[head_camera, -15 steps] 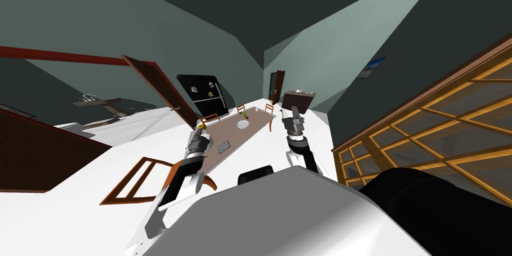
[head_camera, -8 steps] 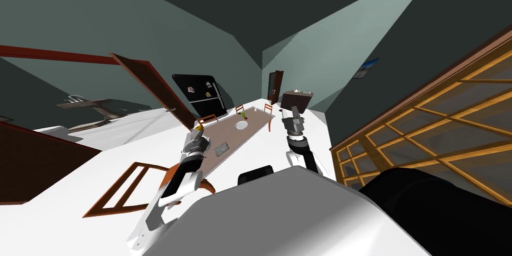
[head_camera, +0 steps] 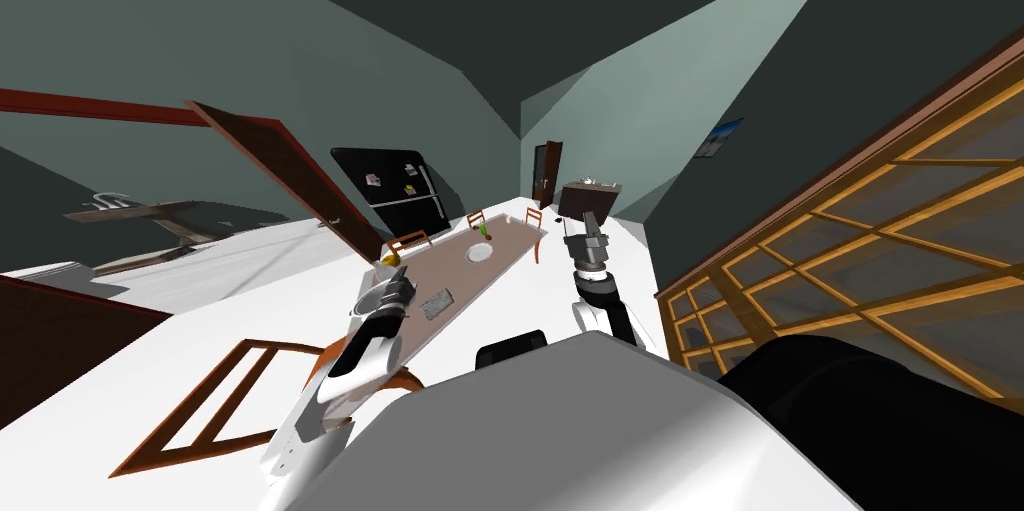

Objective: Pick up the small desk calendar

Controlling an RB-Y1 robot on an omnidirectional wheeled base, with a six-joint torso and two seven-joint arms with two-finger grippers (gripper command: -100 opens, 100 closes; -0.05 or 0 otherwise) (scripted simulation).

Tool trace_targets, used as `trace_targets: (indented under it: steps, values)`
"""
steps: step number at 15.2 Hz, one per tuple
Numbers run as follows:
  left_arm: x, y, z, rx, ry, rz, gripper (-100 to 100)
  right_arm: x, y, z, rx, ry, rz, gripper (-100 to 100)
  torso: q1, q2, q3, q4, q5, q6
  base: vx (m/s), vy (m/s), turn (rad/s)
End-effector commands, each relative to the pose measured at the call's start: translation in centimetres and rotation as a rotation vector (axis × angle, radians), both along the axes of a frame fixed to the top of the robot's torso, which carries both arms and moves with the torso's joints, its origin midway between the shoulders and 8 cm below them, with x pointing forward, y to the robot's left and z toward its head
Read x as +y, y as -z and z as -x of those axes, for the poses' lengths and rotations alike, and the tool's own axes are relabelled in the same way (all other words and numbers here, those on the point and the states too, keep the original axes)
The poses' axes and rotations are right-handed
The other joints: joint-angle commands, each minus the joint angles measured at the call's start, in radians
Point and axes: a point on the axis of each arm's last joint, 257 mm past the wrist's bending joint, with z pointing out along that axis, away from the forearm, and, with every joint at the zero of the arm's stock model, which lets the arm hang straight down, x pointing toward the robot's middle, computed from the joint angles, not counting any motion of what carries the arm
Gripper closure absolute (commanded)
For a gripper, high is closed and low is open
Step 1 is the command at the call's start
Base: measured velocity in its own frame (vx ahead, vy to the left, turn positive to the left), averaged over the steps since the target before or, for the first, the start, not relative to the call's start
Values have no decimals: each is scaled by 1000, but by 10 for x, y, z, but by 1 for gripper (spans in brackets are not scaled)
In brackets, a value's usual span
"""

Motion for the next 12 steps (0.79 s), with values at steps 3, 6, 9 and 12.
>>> trace_targets:
  steps: [3, 6, 9, 12]
  values:
    - [21, 29, -1, 97, -47, 24, -100, 0, 0, 0, 0, 0, 0, 0, 0, 0, 0, 0, 0, 0, 33, -9, -49]
    - [33, 47, 0, 158, -78, 42, -100, 0, 0, 0, 0, 0, 0, 0, 0, 1, 0, 0, 0, 0, 33, -9, -51]
    - [45, 65, 2, 217, -110, 62, -100, 0, 0, 0, 0, 0, 0, 0, 0, 0, 0, 0, 0, 0, 34, -13, -52]
    - [57, 84, 7, 283, -144, 86, -100, 0, 0, 0, 0, 0, 0, 0, 0, 1, 0, 0, 0, 0, 32, -13, -55]
